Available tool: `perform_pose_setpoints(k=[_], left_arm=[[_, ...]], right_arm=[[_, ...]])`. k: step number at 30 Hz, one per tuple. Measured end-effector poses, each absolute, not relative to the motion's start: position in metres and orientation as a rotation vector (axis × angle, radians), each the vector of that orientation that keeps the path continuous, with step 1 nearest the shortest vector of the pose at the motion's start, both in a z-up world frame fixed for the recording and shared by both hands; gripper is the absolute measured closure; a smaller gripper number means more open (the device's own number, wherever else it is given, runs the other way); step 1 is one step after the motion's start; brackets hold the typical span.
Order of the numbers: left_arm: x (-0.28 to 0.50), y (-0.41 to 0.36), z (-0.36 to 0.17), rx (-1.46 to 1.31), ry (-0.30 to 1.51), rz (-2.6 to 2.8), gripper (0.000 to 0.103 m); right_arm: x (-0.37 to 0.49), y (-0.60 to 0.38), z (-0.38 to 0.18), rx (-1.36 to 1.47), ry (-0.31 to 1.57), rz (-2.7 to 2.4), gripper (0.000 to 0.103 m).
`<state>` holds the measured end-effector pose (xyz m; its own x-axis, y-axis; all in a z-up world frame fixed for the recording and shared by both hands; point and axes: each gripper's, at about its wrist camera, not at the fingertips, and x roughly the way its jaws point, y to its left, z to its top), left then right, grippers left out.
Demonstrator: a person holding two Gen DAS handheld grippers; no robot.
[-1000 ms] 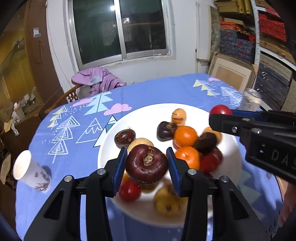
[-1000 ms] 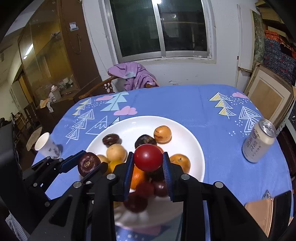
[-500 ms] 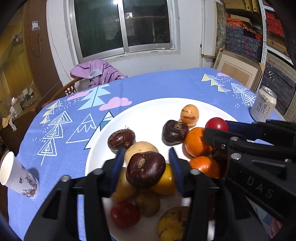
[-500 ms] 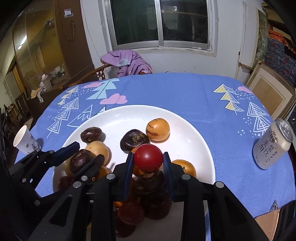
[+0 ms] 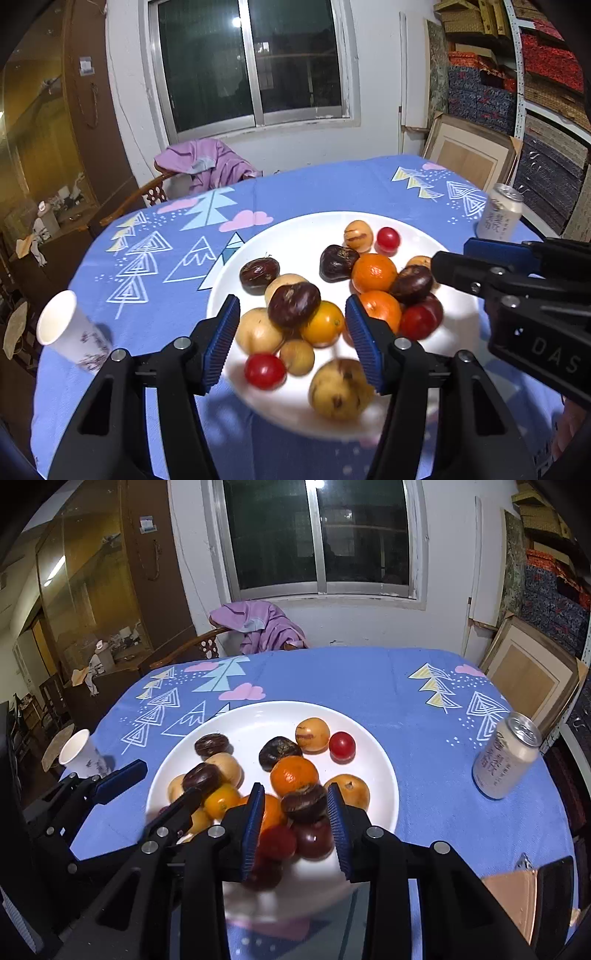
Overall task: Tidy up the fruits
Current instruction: 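Move both open tools back to the last red tomato and orange fruit, then grasp the red tomato with the left tool while the right tool grasps the orange fruit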
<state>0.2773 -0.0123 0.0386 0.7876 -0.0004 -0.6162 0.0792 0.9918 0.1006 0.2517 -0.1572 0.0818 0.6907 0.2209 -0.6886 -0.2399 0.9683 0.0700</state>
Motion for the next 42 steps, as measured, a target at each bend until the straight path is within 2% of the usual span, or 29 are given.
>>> perform_pose_setpoints(k=[9,19,36,37,41,42], left_arm=[[0.209,-0.005,0.047,0.128,0.639,-0.039,0.04],[0.148,0.004,0.0,0.133,0.78,-0.162,0.039],[0.124,-0.016,-0.024,0.137,0.844,-0.309,0.039],[0.125,-0.015,-0.025,0.128,0.849,-0.318,0.04],[0.128,-0.014,-0.025,0.087,0.861,-0.348,0.055],[0.129,-0.014,-0.025,0.088,0.859,-0.347,0.055]], right_arm=[[0.169,-0.163,0.082,-0.016,0.758,0.349,0.063],[0.066,-0.135,0.028,-0.151,0.886,0.585,0.061],[0.06,-0.11,-0.006,-0.207,0.939,0.606,0.061],[0.06,-0.111,-0.007,-0.203,0.939,0.607,0.061],[0.061,-0.112,-0.007,-0.192,0.939,0.611,0.061],[0.059,-0.112,-0.007,-0.194,0.936,0.611,0.062]])
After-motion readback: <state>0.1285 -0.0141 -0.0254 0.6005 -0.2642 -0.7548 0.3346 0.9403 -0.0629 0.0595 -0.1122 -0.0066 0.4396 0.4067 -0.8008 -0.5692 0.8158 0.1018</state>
